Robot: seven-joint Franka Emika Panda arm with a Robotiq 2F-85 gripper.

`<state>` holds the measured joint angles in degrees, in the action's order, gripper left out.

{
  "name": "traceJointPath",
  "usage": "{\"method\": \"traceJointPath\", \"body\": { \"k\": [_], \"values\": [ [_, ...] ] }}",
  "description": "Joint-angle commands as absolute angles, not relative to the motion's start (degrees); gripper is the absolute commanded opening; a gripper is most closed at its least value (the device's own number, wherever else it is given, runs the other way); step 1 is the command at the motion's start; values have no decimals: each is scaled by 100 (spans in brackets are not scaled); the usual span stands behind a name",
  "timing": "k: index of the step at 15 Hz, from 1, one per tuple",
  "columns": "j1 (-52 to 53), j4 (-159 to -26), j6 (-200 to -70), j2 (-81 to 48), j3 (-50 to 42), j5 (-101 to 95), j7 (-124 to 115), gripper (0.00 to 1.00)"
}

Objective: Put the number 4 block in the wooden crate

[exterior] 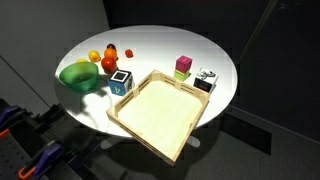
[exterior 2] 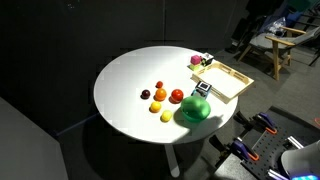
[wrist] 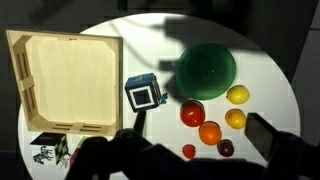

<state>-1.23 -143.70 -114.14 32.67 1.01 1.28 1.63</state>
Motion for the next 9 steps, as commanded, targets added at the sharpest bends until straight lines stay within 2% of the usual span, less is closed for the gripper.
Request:
{"method": "traceJointPath", "body": {
  "k": [1, 9],
  "values": [
    [-104, -14100, -11769, 2951, 79, 50, 72, 100],
    [-185, -13591, -12022, 1964, 101, -101, -156, 100]
  ]
}}
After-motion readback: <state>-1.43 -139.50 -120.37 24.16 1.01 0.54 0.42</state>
